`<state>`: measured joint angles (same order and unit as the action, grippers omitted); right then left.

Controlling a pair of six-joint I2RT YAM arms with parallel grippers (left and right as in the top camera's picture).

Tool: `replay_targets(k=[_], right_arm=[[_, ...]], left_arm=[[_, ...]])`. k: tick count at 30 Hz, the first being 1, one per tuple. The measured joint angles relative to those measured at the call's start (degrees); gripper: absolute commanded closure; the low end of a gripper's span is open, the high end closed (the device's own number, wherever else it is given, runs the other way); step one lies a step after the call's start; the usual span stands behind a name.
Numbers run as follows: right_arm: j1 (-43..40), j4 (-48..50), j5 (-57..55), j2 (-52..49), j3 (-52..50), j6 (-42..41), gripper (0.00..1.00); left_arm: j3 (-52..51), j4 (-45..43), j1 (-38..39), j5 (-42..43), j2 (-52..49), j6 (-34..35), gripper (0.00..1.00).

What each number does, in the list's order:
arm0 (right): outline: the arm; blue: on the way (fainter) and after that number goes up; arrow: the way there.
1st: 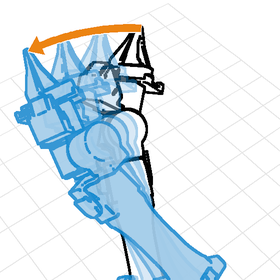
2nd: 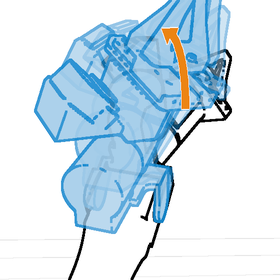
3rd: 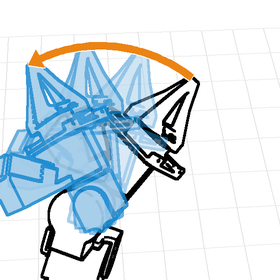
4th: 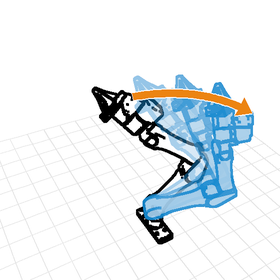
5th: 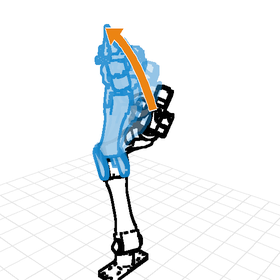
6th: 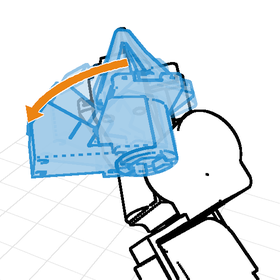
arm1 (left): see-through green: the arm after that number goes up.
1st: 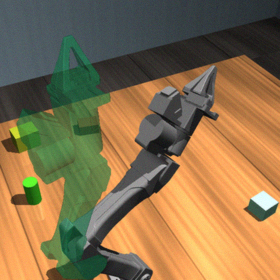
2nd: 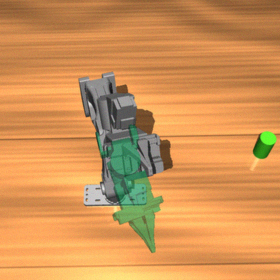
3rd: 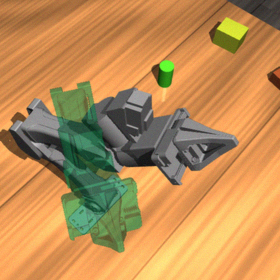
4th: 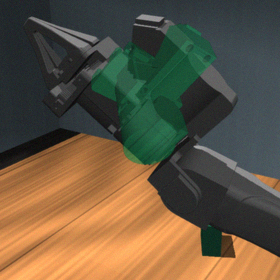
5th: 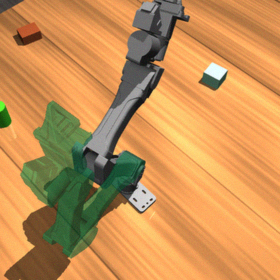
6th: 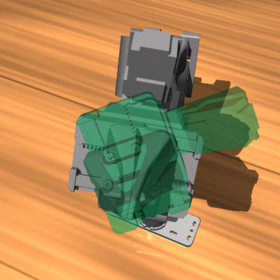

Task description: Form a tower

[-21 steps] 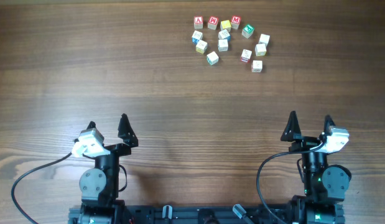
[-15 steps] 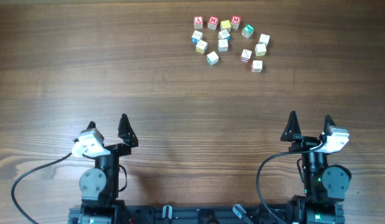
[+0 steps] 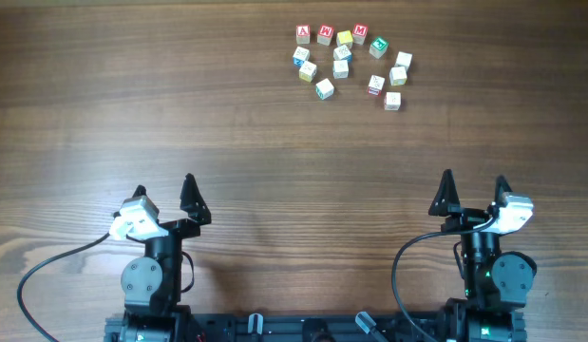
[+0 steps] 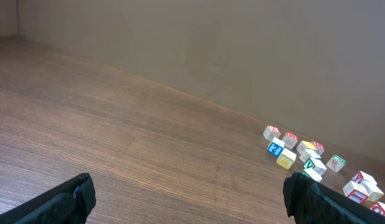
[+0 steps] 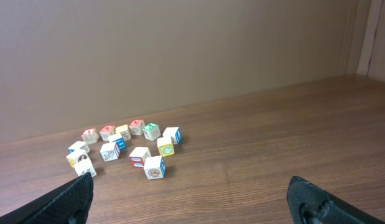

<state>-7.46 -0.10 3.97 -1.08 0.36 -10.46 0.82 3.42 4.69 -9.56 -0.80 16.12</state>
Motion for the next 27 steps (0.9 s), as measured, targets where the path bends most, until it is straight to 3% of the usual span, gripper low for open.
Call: replay_targets(k=[27], right_arm=[[0.0, 0.0, 0.2, 0.0, 0.0, -1.2, 0.0]], left_arm=[[0.0, 0.0, 0.0, 0.0, 0.0, 0.0, 0.0]])
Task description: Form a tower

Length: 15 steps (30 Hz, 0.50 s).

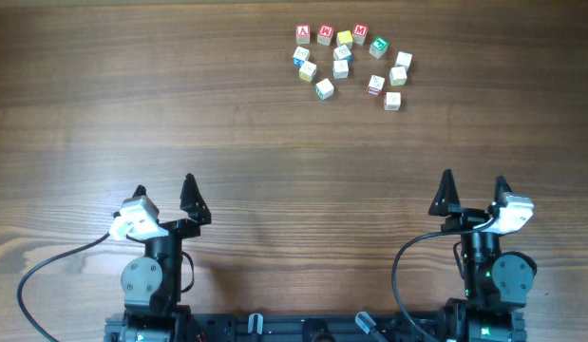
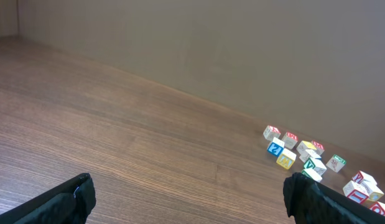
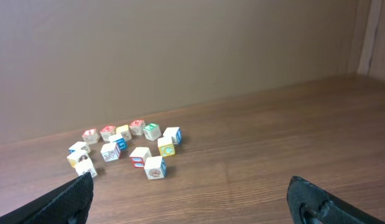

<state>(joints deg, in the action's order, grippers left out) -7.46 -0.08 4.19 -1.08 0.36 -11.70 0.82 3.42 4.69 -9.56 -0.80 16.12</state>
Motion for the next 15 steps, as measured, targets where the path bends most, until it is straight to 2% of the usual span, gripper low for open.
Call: replay_targets(k=[3, 5, 7, 9, 10, 13, 15], right_arm=[[0.0, 0.8, 5.5, 0.0, 0.0, -14.9, 0.0], [0.0, 1.3, 9.0, 0.0, 0.0, -32.7, 0.0], [-0.1, 7.3, 12.6, -0.2, 0.0, -43.0, 0.0], [-0.1, 20.9, 18.7, 0.2, 0.3, -45.3, 0.0], [-0.1, 21.7, 20.1, 0.2, 0.8, -45.7, 0.0], [-0.1, 17.2, 23.3, -0.8, 4.4, -43.9, 0.0], [-0.1, 11.4, 24.4, -5.5, 10.4, -39.3, 0.0]], left_arm=[[0.0, 0.0, 0.0, 0.0, 0.0, 0.0, 0.0], [0.0, 0.0, 0.0, 0.0, 0.0, 0.0, 0.0], [0.0, 0.0, 0.0, 0.0, 0.0, 0.0, 0.0], [0.0, 0.0, 0.0, 0.0, 0.0, 0.0, 0.0], [0.0, 0.0, 0.0, 0.0, 0.0, 0.0, 0.0], [0.0, 0.0, 0.0, 0.0, 0.0, 0.0, 0.0], [0.0, 0.0, 0.0, 0.0, 0.0, 0.0, 0.0]])
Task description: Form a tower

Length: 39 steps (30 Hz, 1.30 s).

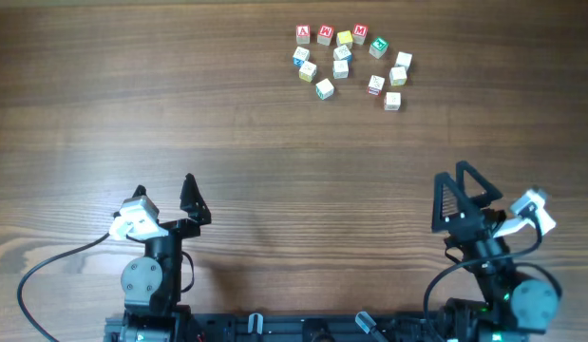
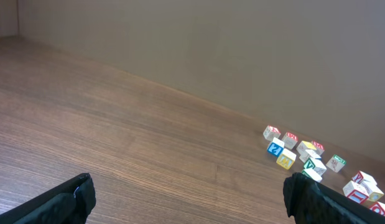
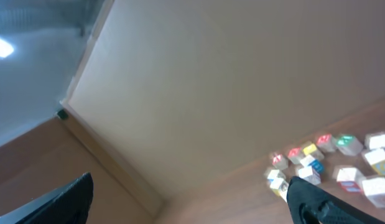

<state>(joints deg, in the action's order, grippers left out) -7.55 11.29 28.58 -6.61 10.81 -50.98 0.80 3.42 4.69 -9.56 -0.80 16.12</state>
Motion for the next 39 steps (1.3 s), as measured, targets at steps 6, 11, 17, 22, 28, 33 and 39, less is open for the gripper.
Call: replay_targets(k=[6, 11, 17, 22, 28, 33, 39], right_arm=[[-0.1, -10.6, 5.7, -28.5, 21.1, 13.7, 0.0], [1.4, -31.3, 8.5, -54.8, 44.6, 23.5, 0.0], [11.1, -41.4, -1.9, -74.0, 70.4, 31.6, 0.0], [15.0, -41.6, -5.5, -86.2, 80.6, 35.2, 0.01], [20.4, -36.8, -13.5, -104.3, 86.4, 39.9, 0.0], [24.3, -29.1, -19.1, -117.9, 86.4, 42.1, 0.07], [25.2, -25.7, -24.2, -125.2, 86.4, 42.5, 0.21]], left_arm=[[-0.1, -0.2, 0.0, 0.0, 0.3, 0.0, 0.0], [-0.1, -0.1, 0.0, 0.0, 0.3, 0.0, 0.0], [-0.1, -0.1, 0.0, 0.0, 0.3, 0.0, 0.0], [-0.1, -0.1, 0.0, 0.0, 0.3, 0.0, 0.0], [-0.1, -0.1, 0.0, 0.0, 0.3, 0.0, 0.0], [-0.1, -0.1, 0.0, 0.0, 0.3, 0.0, 0.0], [-0.1, -0.1, 0.0, 0.0, 0.3, 0.0, 0.0]])
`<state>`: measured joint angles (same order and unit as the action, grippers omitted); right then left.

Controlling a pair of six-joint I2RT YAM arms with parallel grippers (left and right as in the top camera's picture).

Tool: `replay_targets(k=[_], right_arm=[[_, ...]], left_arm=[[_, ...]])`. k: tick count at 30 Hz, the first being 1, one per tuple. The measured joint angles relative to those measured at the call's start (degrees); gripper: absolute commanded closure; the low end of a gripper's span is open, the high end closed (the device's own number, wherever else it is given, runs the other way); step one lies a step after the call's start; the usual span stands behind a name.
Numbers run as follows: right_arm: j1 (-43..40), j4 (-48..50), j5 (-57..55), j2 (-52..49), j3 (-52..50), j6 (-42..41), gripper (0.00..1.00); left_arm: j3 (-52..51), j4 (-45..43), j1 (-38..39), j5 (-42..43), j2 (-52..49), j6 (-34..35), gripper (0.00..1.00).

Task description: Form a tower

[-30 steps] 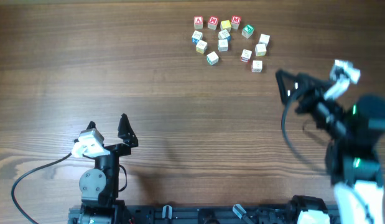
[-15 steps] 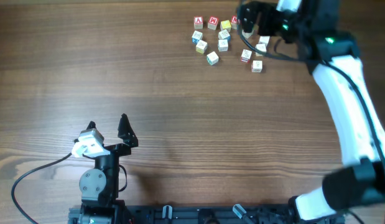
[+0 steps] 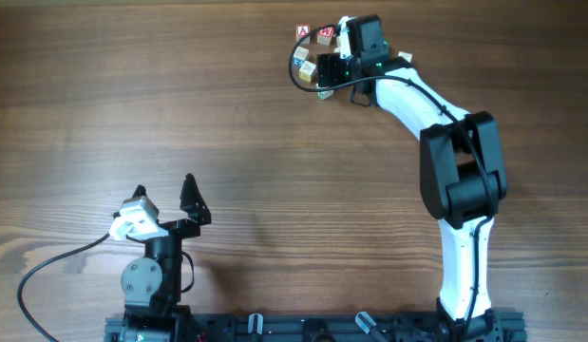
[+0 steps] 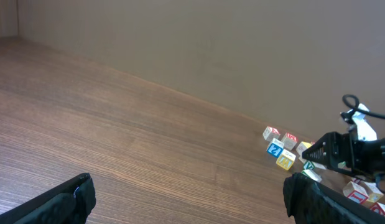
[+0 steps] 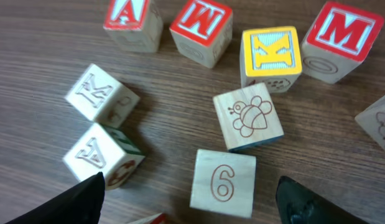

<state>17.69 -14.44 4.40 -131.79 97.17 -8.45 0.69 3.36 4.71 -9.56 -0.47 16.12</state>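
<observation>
Small wooden letter blocks lie scattered at the far side of the table [image 3: 180, 104], all flat, none stacked. My right gripper [image 5: 195, 208] hangs open low over them, and the right arm [image 3: 417, 90] reaches across to the cluster. A pale block marked 6 [image 5: 223, 182] lies between its two fingertips, with a bee block [image 5: 248, 116] just beyond. Red A [image 5: 131, 15], red W [image 5: 201, 25], yellow K [image 5: 271, 53] and red M [image 5: 341, 34] blocks form the far row. My left gripper [image 4: 186, 205] stands open near the front edge, holding nothing.
A plain K block [image 5: 100, 96] and an A block with a green side [image 5: 99, 155] lie left of the right fingers. In the left wrist view the blocks [image 4: 285, 158] sit far right under the right gripper [image 4: 341, 154]. A brown wall backs the table.
My right arm was raised near its base with the camera tilted toward the wall; now it is stretched to the far block cluster, open over the 6 block. The left arm has not moved.
Both arms rested at the front edge, open, with the blocks scattered far off for the first two moments. Then the right arm had lifted and turned at its base. Now it is over the cluster, open, around the 6 block. The blocks have not moved.
</observation>
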Motion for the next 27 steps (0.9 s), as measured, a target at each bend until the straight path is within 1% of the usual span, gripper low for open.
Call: replay_targets(k=[3, 6, 7, 9, 11, 12, 13, 15, 17, 19, 21, 24, 27], right_arm=[[0.0, 1.5, -0.5, -1.4, 0.0, -1.0, 0.23], [0.0, 2.5, -0.6, -2.2, 0.0, -1.6, 0.29], [0.0, 2.8, -0.6, -2.6, 0.0, -1.8, 0.34], [0.0, 3.8, -0.9, -3.3, 0.0, -2.7, 0.41], [0.0, 5.3, -1.2, -3.3, 0.0, -3.9, 0.52], [0.0, 6.7, -1.4, -3.3, 0.0, -4.7, 0.6], [0.0, 7.3, -1.7, -3.3, 0.0, -5.5, 0.64], [0.0, 7.3, -2.2, -3.3, 0.0, -6.6, 0.65], [0.0, 7.3, -2.6, -3.3, 0.0, -7.0, 0.52], [0.0, 6.6, -3.0, -3.3, 0.0, -7.0, 0.48], [0.0, 4.5, -3.0, -3.3, 0.1, -6.1, 0.52], [0.0, 3.9, -3.2, -3.3, 0.1, -4.7, 0.69], [0.0, 4.9, -3.3, -3.3, 0.1, -3.9, 0.75]], left_arm=[[0.0, 0.0, 0.0, 0.0, 0.0, 0.0, 0.0], [0.0, 0.0, 0.0, 0.0, 0.0, 0.0, 0.0], [0.0, 0.0, 0.0, 0.0, 0.0, 0.0, 0.0], [0.0, 0.0, 0.0, 0.0, 0.0, 0.0, 0.0], [0.0, 0.0, 0.0, 0.0, 0.0, 0.0, 0.0], [0.0, 0.0, 0.0, 0.0, 0.0, 0.0, 0.0], [0.0, 0.0, 0.0, 0.0, 0.0, 0.0, 0.0], [0.0, 0.0, 0.0, 0.0, 0.0, 0.0, 0.0], [0.0, 0.0, 0.0, 0.0, 0.0, 0.0, 0.0], [0.0, 0.0, 0.0, 0.0, 0.0, 0.0, 0.0], [0.0, 0.0, 0.0, 0.0, 0.0, 0.0, 0.0], [0.0, 0.0, 0.0, 0.0, 0.0, 0.0, 0.0], [0.0, 0.0, 0.0, 0.0, 0.0, 0.0, 0.0]])
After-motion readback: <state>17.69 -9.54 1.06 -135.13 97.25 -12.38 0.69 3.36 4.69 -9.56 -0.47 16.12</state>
